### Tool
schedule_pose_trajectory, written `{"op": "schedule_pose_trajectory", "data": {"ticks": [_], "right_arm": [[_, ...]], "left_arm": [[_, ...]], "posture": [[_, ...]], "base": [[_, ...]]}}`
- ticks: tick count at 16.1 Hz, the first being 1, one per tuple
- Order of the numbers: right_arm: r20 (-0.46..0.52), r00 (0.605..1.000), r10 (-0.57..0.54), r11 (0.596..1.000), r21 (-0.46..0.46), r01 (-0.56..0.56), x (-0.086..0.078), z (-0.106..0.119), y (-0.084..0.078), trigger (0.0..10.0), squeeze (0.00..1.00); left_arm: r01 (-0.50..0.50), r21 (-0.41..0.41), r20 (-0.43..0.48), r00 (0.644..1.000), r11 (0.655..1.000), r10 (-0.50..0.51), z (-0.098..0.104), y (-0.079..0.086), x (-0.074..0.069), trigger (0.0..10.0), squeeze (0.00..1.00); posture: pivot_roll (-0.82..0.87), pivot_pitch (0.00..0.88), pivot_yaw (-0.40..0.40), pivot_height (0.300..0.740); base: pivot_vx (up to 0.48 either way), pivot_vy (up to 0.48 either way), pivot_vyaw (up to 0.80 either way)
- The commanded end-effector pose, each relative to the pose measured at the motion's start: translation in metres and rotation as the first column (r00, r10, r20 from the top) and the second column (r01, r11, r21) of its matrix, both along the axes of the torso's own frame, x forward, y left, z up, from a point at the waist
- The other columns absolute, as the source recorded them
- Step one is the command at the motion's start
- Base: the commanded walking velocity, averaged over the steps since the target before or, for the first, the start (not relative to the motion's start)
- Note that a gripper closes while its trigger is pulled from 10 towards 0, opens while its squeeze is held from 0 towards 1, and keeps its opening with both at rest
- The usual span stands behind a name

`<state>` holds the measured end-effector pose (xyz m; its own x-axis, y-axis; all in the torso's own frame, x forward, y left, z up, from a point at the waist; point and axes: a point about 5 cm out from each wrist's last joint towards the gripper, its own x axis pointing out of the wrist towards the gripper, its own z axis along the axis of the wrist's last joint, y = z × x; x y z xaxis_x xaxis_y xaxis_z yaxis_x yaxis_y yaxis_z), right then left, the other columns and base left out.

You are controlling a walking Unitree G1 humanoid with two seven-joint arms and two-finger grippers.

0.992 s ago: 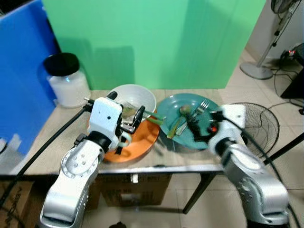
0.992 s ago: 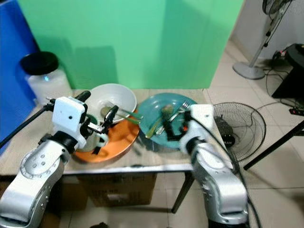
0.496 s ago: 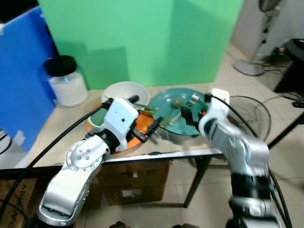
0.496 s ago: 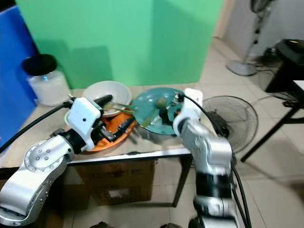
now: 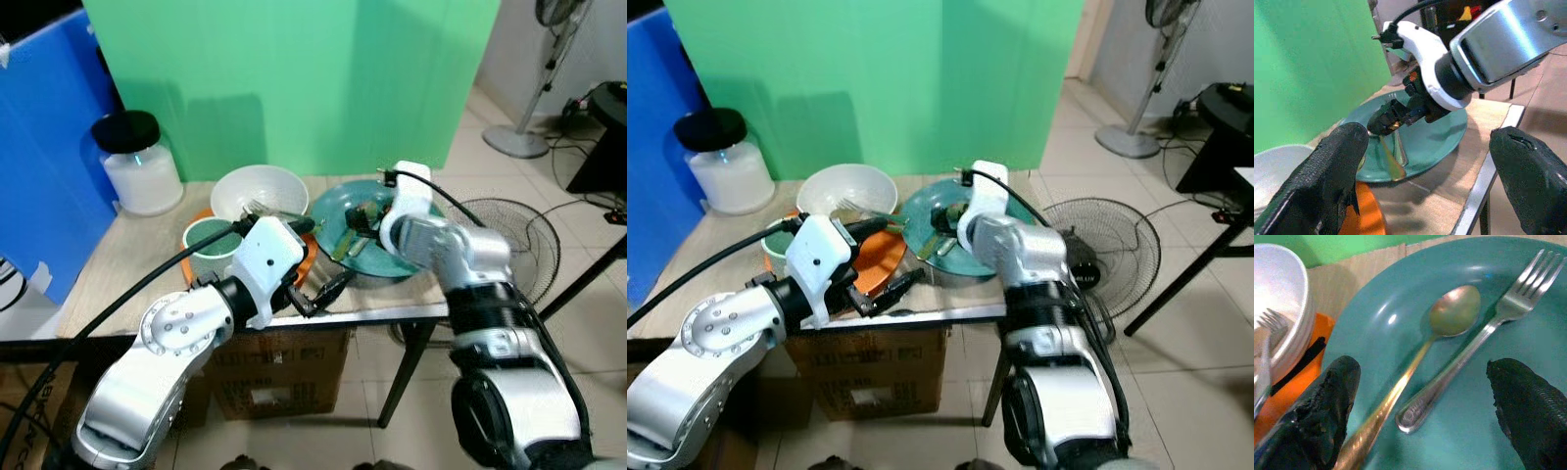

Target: Setting the table

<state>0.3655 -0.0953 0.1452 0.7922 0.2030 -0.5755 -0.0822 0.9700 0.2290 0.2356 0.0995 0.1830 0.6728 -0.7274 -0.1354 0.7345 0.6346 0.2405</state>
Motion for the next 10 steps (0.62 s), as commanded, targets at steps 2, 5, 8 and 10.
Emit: {"op": "schedule_pose_trajectory", "data": {"ticks": [2,5,8,10], "right_arm": [[-0.006,0.999,-0.037,0.998,-0.049,0.037,0.008,-0.001,0.001,10.0,0.00],[-0.013,0.995,-0.096,0.992,-0.077,0.095,0.014,-0.004,-0.003,10.0,0.00],[0.005,0.988,-0.156,0.986,-0.066,0.156,0.021,-0.001,-0.010,10.0,0.00],[0.013,0.985,-0.170,0.984,-0.059,0.170,0.023,0.002,-0.014,10.0,0.00]], "left_arm": [[0.002,0.013,-0.002,1.000,1.000,-0.002,0.001,0.001,-0.003,10.0,0.00],[-0.002,0.015,-0.005,1.000,1.000,0.002,0.001,0.001,-0.004,10.0,0.00],[-0.001,0.017,-0.008,1.000,1.000,0.002,0.001,0.002,-0.007,10.0,0.00],[-0.001,0.017,-0.008,1.000,1.000,0.001,0.002,0.001,-0.007,10.0,0.00]], "posture": [[0.12,0.000,-0.021,0.740],[0.12,0.000,-0.024,0.740],[0.13,0.000,-0.024,0.740],[0.12,0.000,-0.024,0.740]], "base": [[0.000,0.000,0.00],[0.000,0.000,0.00],[0.000,0.000,0.00],[0.000,0.000,0.00]]}}
